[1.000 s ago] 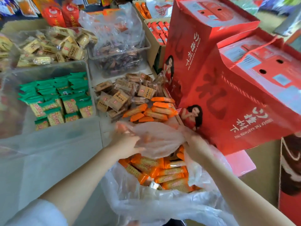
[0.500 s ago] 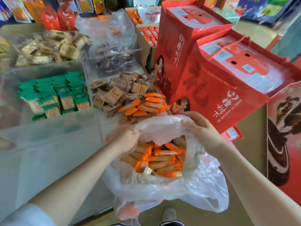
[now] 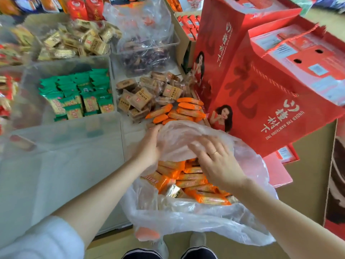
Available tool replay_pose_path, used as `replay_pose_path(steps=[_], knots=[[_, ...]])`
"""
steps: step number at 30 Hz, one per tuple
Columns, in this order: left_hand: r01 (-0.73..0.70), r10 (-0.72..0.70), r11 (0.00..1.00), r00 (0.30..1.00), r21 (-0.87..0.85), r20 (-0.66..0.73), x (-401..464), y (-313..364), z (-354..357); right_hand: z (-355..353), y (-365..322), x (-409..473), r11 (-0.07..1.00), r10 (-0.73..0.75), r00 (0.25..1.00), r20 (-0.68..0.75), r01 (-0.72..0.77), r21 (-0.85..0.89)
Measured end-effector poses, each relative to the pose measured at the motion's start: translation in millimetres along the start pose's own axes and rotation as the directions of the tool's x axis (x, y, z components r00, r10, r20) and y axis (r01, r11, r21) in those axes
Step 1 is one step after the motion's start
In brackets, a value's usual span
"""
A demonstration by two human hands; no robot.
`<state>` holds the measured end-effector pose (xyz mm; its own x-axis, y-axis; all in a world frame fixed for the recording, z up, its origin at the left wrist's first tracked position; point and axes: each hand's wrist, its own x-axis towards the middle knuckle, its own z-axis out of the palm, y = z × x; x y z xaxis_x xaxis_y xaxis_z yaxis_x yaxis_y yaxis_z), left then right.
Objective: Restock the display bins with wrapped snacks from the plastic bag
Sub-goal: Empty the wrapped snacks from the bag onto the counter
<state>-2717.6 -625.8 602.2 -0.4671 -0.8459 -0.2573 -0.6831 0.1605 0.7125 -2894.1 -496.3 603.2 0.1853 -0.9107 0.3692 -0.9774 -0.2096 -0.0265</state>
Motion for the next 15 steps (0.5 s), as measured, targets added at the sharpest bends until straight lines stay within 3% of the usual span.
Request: replay_pose_path(steps=[2, 3, 5, 6, 8, 9, 12, 15], knots=[[-0.139, 0.154, 0.979, 0.984, 0.147, -0.093, -1, 1, -4, 9, -25, -16, 0.975, -0.202, 0.974, 0.103, 0.19, 0.113], [-0.247, 0.284, 0.944, 0.946, 0.22, -0.158, -3, 1, -6, 12, -36, -19, 0.964, -0.239, 0.95, 0.199, 0.208, 0.165], [-0.47, 0.58, 0.793, 0.778, 0.388, -0.242, -9, -1, -14, 19, -52, -17, 0.969, -0.146, 0.884, 0.444, 0.038, 0.243], [-0.563, 0.696, 0.697, 0.679, 0.444, -0.233, -14, -1, -19, 23, -57, -15, 0.963, -0.039, 0.813, 0.581, -0.125, 0.238], [-0.725, 0.831, 0.526, 0.55, 0.445, -0.087, -26, -8, -26, 27, -65, -11, 0.893, 0.141, 0.65, 0.747, -0.409, 0.188], [-0.788, 0.85, 0.475, 0.525, 0.392, 0.026, -32, -15, -27, 31, -69, -10, 0.853, 0.196, 0.621, 0.759, -0.489, 0.18], [-0.82, 0.731, 0.501, 0.572, 0.278, 0.371, -46, -41, -28, 38, -77, -7, 0.811, 0.261, 0.575, 0.776, -0.566, 0.147], [-0.743, 0.536, 0.533, 0.666, 0.405, 0.518, -46, -57, -29, 45, -85, -11, 0.81, 0.265, 0.536, 0.802, -0.575, 0.117]])
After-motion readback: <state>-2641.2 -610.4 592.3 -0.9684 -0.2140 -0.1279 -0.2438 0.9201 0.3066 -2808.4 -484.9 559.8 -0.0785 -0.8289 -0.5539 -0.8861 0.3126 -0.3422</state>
